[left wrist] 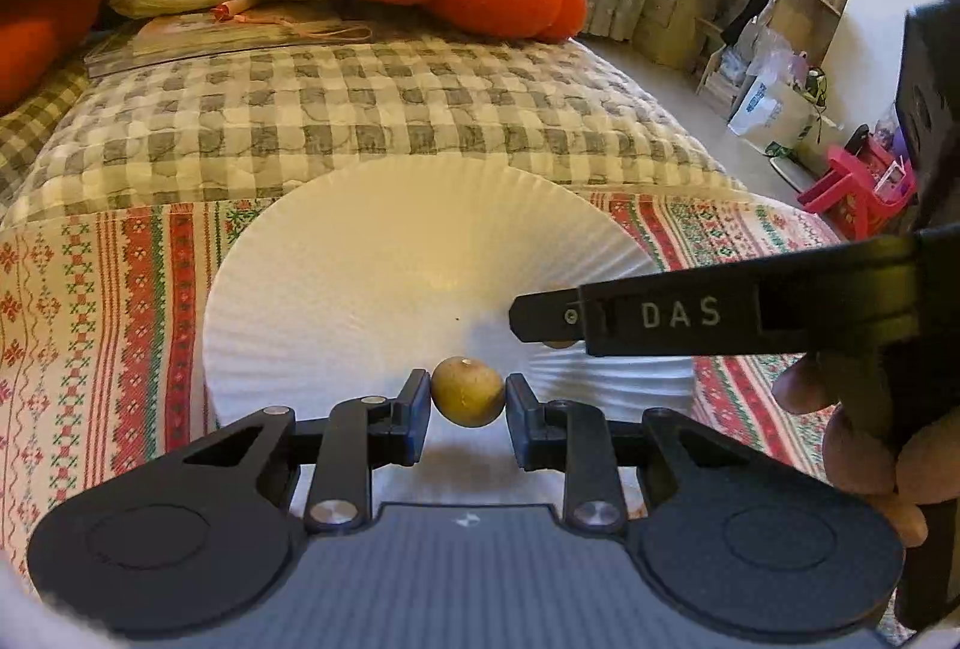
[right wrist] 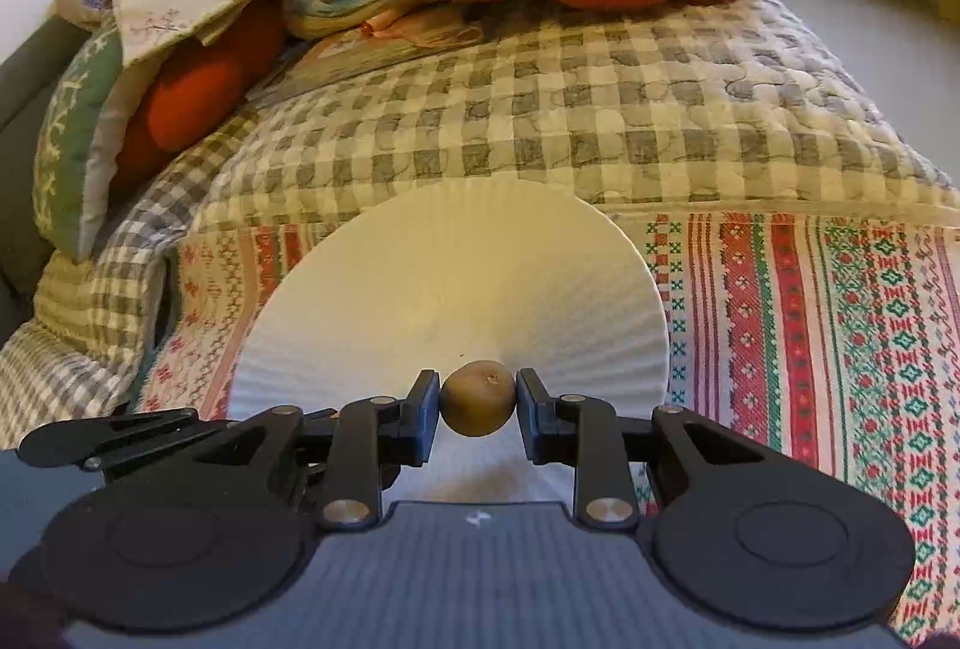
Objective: Organize fruits
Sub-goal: 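Lift both held small fruits and carry them down onto the white plate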
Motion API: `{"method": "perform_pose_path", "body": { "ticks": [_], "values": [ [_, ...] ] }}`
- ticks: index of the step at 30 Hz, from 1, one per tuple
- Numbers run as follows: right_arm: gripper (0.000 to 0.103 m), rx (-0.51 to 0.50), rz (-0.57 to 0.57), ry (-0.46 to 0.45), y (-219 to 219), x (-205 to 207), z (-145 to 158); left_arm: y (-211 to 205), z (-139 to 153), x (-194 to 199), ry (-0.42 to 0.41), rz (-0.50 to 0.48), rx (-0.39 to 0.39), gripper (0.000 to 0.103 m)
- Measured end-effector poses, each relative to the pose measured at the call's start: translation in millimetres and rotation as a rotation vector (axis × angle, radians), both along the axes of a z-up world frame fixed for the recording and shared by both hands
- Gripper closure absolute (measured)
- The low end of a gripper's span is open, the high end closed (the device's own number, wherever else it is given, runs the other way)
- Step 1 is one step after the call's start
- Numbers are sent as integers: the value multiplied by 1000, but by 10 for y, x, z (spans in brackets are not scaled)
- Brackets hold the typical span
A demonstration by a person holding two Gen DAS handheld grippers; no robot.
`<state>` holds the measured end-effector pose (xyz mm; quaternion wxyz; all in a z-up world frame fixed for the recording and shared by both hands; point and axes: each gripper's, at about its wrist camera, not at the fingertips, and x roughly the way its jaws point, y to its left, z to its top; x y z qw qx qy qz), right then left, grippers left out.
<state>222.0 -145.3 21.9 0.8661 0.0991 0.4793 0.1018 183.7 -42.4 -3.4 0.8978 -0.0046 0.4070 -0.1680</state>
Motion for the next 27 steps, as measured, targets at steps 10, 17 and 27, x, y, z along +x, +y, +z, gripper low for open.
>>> {"method": "perform_pose_path", "body": {
  "ticks": [10,17,27],
  "values": [
    [78,-13,4,21,89,113,-125,-55,-112,94,9,13,7,95],
    [78,-2,4,33,88,129,-163,-47,-129,118,13,0,15,94],
    [65,-16,4,29,110,135,-127,-59,-121,112,9,7,20,80]
  ]
}}
